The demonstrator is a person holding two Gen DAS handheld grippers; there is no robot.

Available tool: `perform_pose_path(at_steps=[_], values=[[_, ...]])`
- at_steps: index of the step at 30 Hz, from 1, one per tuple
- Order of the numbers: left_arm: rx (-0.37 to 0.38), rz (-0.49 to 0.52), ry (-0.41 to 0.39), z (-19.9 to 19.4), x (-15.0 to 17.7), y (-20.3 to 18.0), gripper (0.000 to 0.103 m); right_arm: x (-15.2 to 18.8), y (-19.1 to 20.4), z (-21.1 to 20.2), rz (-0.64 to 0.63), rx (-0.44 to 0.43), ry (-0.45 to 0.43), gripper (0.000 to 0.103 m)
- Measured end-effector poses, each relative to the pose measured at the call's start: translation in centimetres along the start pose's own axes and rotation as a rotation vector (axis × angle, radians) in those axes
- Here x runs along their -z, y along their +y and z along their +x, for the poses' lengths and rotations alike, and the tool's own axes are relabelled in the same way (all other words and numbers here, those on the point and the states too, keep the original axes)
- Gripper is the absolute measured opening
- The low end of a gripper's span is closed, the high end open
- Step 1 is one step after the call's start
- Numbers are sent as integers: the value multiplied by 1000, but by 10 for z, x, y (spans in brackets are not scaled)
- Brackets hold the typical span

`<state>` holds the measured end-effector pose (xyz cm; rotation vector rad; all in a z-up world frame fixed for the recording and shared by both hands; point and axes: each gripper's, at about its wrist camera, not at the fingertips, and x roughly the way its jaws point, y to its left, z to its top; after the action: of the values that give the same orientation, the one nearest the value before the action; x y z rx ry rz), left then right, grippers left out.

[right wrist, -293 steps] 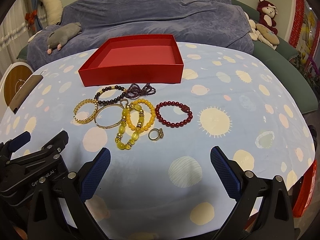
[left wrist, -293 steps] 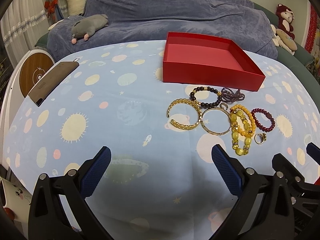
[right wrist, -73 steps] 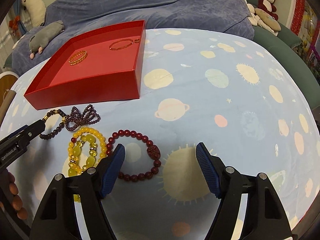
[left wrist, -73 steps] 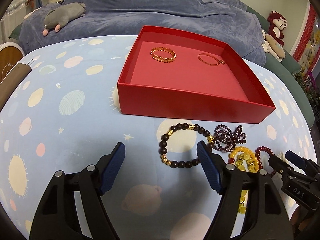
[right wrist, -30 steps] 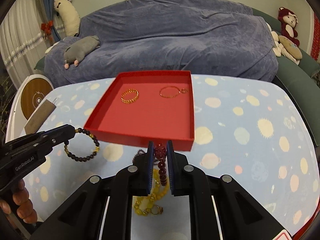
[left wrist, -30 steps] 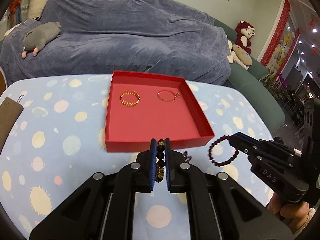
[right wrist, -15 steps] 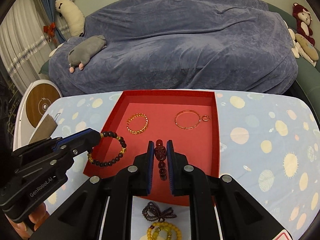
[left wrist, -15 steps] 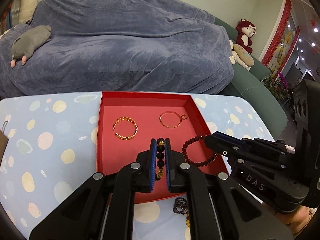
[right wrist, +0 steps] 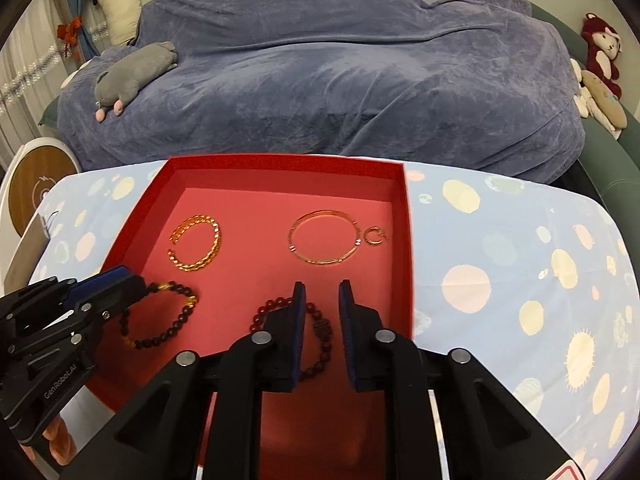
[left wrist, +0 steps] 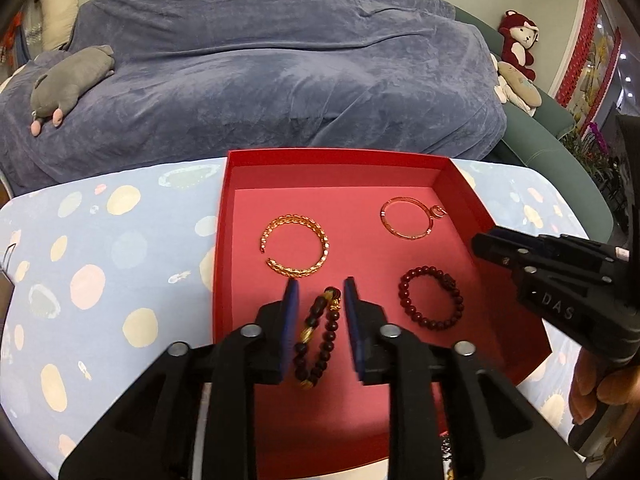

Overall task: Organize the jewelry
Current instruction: 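Carry both bead bracelets into the red box and open both tools, then grasp the large yellow bead bracelet with the left tool while the right grasps the orange bead bracelet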

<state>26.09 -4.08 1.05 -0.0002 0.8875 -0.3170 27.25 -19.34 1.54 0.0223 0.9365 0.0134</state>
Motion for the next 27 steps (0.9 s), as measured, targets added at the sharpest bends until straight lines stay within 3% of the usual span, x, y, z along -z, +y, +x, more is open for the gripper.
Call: perform_pose_path(at_steps=[2,5,9,14,21,27], values=[[-22,-9,-28,-6,1,3,56,2,-8,-11,24,11,-32,43],[-12,-33,-62,-21,3,7,57,7,-18,-31,45,5,-64,53],[-10,-63,-108,-52,11,8,61,26,-24,-61,57,-6,-81,56],[-52,-1,-143,-95,34,-14,65,65,-26,-95,56,-16,-71,58],[-25,-60,-76,-120,82,-26,68,122,-18,-108,65,-21,4,58],[16,-39,-11,-108,115,-49,68,147,-6,-92,-22,19,55,57]])
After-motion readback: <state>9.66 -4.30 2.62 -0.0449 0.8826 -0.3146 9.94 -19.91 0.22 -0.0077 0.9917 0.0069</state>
